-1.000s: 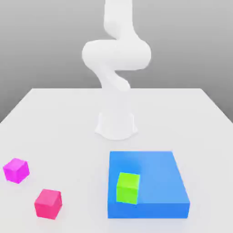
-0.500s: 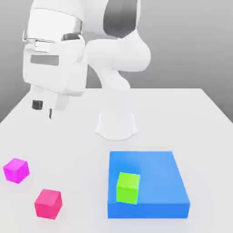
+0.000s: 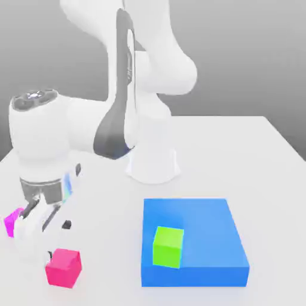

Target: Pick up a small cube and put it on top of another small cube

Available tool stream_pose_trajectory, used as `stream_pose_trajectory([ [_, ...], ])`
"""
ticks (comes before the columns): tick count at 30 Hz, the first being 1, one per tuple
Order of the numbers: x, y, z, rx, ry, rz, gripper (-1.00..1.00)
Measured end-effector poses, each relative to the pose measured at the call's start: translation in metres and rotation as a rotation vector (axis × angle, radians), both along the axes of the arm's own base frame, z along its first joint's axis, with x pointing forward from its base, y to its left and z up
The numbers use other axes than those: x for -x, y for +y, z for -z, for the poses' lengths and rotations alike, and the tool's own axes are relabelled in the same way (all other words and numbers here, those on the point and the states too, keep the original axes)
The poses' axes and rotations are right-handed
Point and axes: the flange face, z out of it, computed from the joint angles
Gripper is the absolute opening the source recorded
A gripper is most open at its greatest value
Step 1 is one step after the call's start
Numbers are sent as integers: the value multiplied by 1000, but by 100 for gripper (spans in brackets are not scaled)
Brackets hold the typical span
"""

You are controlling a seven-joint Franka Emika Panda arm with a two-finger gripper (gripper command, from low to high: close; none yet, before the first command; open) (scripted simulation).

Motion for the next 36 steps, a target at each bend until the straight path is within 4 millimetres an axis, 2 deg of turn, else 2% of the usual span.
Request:
stream_pose_trajectory([
  [2, 1, 0, 25, -1, 2, 5, 0],
  [3, 2, 0, 35, -1, 3, 5, -100],
  [10, 2, 0, 36, 0, 1, 5, -100],
  [15, 2, -1, -17, 1, 2, 7, -100],
  [21, 54, -69, -47, 22, 20, 190, -100],
  [24, 93, -108, -60, 20, 19, 314, -100],
  [27, 131, -137, -74, 8, 9, 428, -100],
  [29, 144, -146, -67, 2, 3, 467, -100],
  [33, 140, -142, -23, 0, 2, 453, -100],
  [34, 140, -141, -16, 0, 2, 453, 100],
  [36, 140, -141, -16, 0, 2, 453, 100],
])
